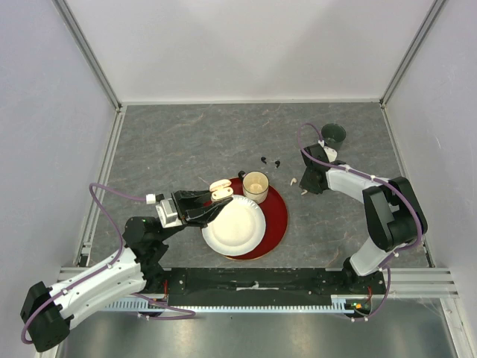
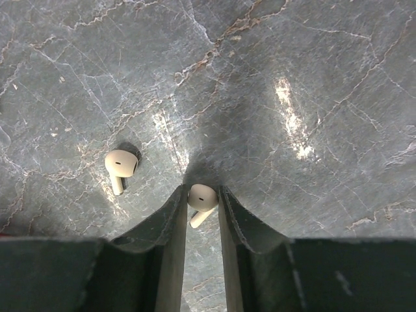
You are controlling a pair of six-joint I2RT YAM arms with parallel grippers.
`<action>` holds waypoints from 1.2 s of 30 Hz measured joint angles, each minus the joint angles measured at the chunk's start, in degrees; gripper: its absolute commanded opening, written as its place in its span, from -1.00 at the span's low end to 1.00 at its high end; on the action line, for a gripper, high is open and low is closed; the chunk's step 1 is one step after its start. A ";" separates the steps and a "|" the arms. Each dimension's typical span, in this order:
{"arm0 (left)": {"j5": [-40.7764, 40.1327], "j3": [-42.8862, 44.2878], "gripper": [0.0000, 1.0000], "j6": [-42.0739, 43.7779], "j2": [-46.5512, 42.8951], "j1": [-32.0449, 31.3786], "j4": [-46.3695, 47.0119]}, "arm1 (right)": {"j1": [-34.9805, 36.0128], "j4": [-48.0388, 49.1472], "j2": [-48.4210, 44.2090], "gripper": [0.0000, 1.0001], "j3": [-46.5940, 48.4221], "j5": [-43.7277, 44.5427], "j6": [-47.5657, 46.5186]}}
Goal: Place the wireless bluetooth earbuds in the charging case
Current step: Pick up the earbud from the center of the board.
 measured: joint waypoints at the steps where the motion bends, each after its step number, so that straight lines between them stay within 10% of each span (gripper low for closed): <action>1: 0.00 0.00 -0.95 0.00 0.07 0.00 0.00 | 0.00 -0.15 0.00 -0.43 0.00 0.17 -0.04; 20: -0.07 0.00 -0.95 -0.02 0.13 0.00 -0.04 | 1.62 -2.27 -4.09 -0.81 -1.05 0.20 -3.58; 36: -1.51 0.00 -0.95 -0.11 1.05 0.00 0.00 | 14.84 6.43 -34.93 -1.00 -1.90 8.87 -16.90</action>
